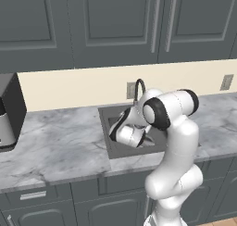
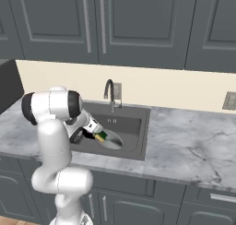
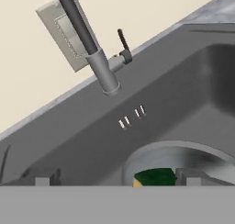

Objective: Pick the pan and sponge and place them into the sink. Then turn on the water.

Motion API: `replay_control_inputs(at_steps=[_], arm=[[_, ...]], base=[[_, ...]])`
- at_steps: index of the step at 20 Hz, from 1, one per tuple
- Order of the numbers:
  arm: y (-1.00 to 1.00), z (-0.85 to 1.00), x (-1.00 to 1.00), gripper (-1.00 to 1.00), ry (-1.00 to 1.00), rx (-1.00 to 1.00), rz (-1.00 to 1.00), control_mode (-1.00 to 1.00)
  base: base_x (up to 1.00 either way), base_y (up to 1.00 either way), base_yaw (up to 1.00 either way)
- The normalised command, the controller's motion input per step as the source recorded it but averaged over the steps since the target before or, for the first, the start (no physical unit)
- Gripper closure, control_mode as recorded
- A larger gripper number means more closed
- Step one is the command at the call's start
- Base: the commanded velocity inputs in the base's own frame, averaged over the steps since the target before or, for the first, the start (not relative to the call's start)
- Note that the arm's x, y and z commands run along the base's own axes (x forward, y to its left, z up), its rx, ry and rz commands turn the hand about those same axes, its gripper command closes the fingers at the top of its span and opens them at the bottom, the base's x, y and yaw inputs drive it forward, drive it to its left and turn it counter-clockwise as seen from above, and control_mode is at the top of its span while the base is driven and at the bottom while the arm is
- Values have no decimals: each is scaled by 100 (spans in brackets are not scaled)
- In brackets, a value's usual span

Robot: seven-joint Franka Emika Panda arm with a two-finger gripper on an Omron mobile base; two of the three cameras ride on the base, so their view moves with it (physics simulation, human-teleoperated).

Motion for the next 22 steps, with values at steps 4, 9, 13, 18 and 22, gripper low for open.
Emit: replay_control_inputs(at_steps=[4,9,13,18,22], arm=[[20,29,-42,-100,-9,-2,1,-100],[17,23,-43,-100,-10,-2,2,-100],[11,28,-44,-100,-10,-3,2,-100],[3,36,-43,-100,-10,-3,3,-100],[-1,35,-53,-100,-7,0,2,-100]], base=[[0,0,0],[0,0,0],[0,0,0],[0,0,0],[0,0,0]])
